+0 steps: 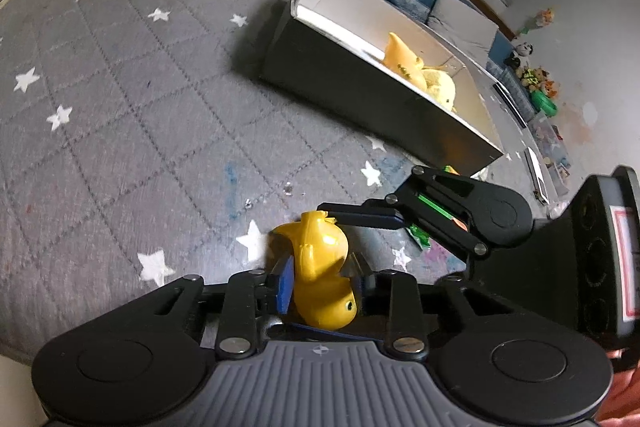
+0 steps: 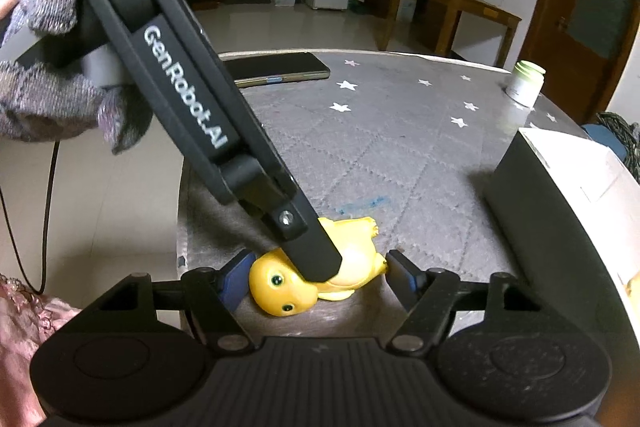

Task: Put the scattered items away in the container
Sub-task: 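Carry the held yellow duck toward the white box with the left gripper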

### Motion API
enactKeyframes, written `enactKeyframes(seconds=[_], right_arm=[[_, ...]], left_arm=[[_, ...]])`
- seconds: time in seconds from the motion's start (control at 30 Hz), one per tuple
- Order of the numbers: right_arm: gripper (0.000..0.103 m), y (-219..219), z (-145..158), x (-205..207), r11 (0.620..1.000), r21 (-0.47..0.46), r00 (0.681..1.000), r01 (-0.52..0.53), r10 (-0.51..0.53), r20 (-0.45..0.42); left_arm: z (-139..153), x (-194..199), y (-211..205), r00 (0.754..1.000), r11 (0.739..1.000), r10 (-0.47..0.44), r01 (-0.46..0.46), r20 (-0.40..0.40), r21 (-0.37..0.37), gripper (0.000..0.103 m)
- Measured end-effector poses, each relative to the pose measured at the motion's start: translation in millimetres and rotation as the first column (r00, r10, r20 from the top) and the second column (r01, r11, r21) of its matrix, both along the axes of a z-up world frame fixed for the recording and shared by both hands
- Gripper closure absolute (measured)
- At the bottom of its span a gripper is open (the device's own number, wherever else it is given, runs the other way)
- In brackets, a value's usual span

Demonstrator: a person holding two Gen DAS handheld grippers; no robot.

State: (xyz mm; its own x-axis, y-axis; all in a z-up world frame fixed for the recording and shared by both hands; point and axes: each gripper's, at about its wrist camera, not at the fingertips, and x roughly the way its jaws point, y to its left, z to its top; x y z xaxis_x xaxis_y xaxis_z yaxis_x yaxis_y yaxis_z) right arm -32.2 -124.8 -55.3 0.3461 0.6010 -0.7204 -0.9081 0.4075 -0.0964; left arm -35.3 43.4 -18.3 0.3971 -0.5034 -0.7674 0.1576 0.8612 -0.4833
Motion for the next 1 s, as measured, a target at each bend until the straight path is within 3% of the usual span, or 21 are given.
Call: enactKeyframes(seconds=[0.3, 0.57, 0.8, 1.0], right_arm=[[0.031, -4, 5, -3, 0.999, 0.023, 0.999, 0.049, -0.049, 0.022], [0.031, -19, 33, 5, 0.993, 0.055, 0.989, 0.104, -0.109, 0.104], [0.031, -37, 65, 25, 0.984, 0.071, 0.963, 0.162, -0.174, 0.205], [0.031, -52, 83, 71, 0.97, 0.066, 0.941, 0.233, -0.242, 0.238]], left_arm=[[16, 0, -4, 0.999, 1.0, -0.004, 0.004, 0.054, 0.014, 0.076], [50, 18, -22, 0.987, 0.998, -0.058, 0.056, 0.149, 0.017, 0.077], [86, 58, -46, 0.964, 0.993, -0.116, 0.114, 0.238, 0.024, 0.079], [96, 121, -67, 0.962, 0.987, -0.157, 0.157, 0.224, 0.017, 0.079]])
